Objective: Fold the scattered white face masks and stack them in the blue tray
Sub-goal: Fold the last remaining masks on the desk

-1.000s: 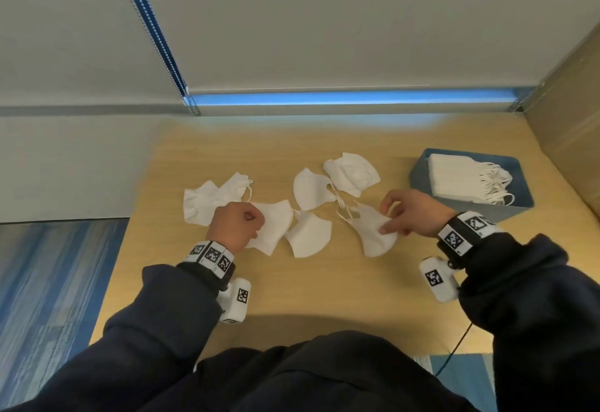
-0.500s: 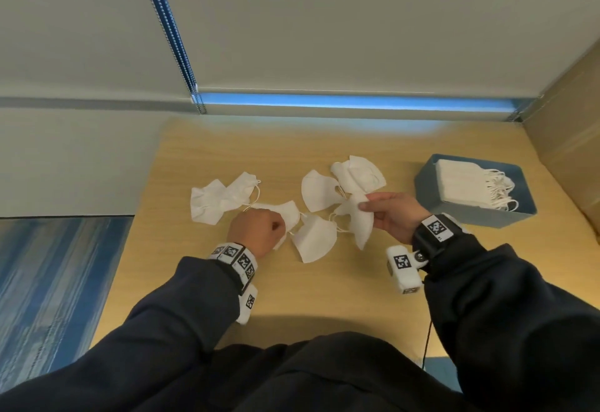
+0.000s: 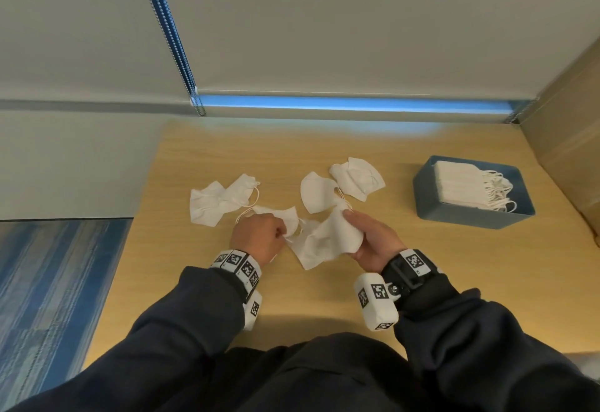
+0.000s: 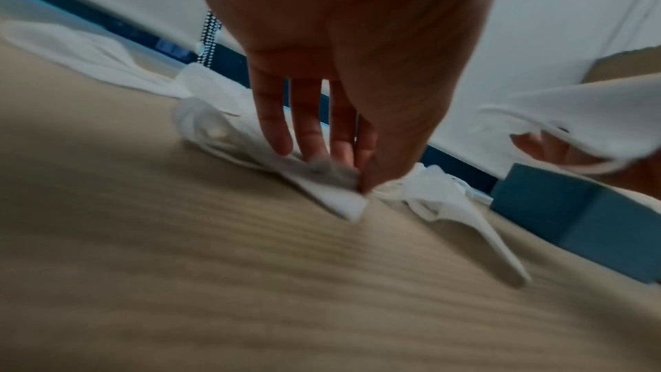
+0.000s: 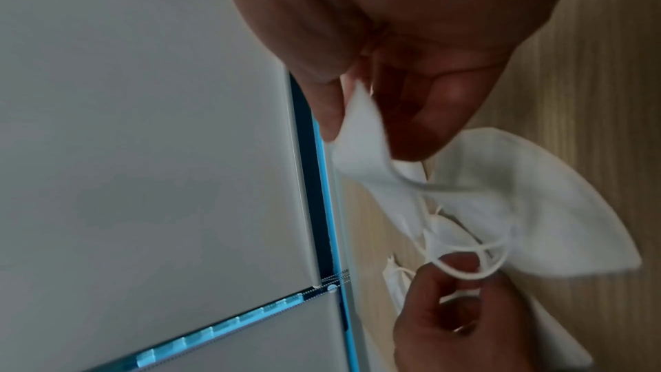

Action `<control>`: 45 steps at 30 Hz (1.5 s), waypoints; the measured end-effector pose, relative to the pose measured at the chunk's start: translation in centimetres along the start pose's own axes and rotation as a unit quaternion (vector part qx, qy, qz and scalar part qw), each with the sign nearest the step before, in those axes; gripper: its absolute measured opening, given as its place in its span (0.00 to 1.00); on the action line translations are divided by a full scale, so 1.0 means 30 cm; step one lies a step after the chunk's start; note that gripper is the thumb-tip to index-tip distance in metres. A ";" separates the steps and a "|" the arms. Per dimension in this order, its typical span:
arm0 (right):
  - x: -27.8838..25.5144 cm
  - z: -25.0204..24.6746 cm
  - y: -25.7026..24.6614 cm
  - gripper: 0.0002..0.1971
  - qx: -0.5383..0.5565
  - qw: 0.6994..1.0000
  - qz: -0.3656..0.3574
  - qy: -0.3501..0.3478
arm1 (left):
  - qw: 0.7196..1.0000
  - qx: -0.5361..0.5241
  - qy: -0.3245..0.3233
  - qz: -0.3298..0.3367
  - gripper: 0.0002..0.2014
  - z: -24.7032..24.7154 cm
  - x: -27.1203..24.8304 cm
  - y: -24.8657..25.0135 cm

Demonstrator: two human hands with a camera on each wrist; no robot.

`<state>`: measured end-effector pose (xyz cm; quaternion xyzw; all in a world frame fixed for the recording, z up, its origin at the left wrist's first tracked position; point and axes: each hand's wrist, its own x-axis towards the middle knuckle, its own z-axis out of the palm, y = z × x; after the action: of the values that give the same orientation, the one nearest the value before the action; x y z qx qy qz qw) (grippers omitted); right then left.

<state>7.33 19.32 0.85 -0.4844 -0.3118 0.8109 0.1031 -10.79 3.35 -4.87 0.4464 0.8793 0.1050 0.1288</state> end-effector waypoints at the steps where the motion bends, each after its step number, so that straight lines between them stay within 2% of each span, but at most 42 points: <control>1: -0.009 0.001 0.008 0.27 0.005 1.000 0.008 -0.011 | 1.000 -0.012 0.012 -0.015 0.12 -0.003 -0.005 -0.004; 5: -0.021 -0.009 0.025 0.20 0.031 0.999 0.017 -0.007 | 0.988 -0.111 0.067 -0.088 0.10 -0.039 -0.025 -0.035; 7: -0.019 -0.008 0.025 0.15 0.037 0.999 0.025 0.013 | 0.980 -0.156 0.079 -0.098 0.06 -0.052 -0.026 -0.025; 8: -0.018 -0.005 0.024 0.13 0.041 0.998 0.031 0.025 | 0.983 -0.150 0.060 -0.087 0.05 -0.053 -0.026 -0.013; 11: -0.018 0.014 0.024 0.10 0.060 0.997 0.041 0.037 | 0.998 -0.043 -0.024 -0.039 0.14 -0.023 -0.030 0.027; 15: -0.016 0.026 0.023 0.14 0.049 0.998 0.010 0.030 | 0.997 0.078 -0.018 0.022 0.14 0.008 -0.035 0.045; 17: -0.016 0.020 0.021 0.15 0.040 0.999 -0.003 0.030 | 0.998 0.056 0.000 -0.006 0.11 -0.010 -0.039 0.032; 20: -0.017 0.007 0.017 0.13 0.024 0.999 -0.009 0.030 | 0.993 -0.068 0.027 -0.093 0.07 -0.042 -0.034 -0.008; 22: -0.014 0.002 0.020 0.12 0.013 0.999 -0.009 0.036 | 0.991 -0.101 0.000 -0.087 0.06 -0.054 -0.038 -0.008; 25: -0.010 0.008 0.031 0.13 0.001 0.999 -0.003 0.038 | 0.998 0.000 -0.065 -0.007 0.18 -0.032 -0.042 0.019; 27: -0.009 0.015 0.040 0.13 -0.009 0.999 0.000 0.033 | 0.996 0.071 -0.048 0.021 0.14 -0.018 -0.036 0.029; 30: -0.008 0.019 0.052 0.13 -0.024 0.999 0.001 0.022 | 0.997 0.080 -0.006 -0.007 0.10 -0.026 -0.038 0.024; 34: -0.006 0.015 0.059 0.13 -0.037 0.999 -0.001 0.022 | 0.995 -0.039 0.018 -0.092 0.08 -0.049 -0.050 -0.019; 36: -0.004 0.021 0.064 0.12 -0.043 0.999 0.001 0.026 | 0.997 -0.036 -0.014 -0.068 0.10 -0.038 -0.067 -0.027; 38: -0.002 0.031 0.075 0.12 -0.050 0.998 0.004 0.028 | 0.999 0.013 -0.045 -0.020 0.20 -0.023 -0.082 -0.018; 39: -0.002 0.038 0.081 0.13 -0.052 0.998 0.007 0.029 | 0.998 0.046 -0.043 -0.001 0.21 -0.019 -0.085 -0.009; 40: -0.001 0.043 0.087 0.13 -0.056 0.998 0.009 0.030 | 0.997 0.077 -0.029 0.014 0.18 -0.018 -0.085 -0.002; 41: -0.001 0.051 0.093 0.14 -0.058 0.998 0.011 0.030 | 0.994 0.104 -0.024 0.017 0.14 -0.024 -0.083 0.004; 43: -0.003 0.064 0.103 0.15 -0.065 0.997 0.015 0.025 | 0.992 0.127 -0.008 0.008 0.13 -0.036 -0.087 0.014; 45: -0.005 0.075 0.110 0.16 -0.068 0.997 0.018 0.020 | 0.997 0.060 0.013 -0.041 0.12 -0.052 -0.093 -0.007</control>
<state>5.95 15.76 -0.28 -0.5116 -0.3551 0.7800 0.0614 -9.86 0.85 -3.10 0.4158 0.9031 0.0525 0.0942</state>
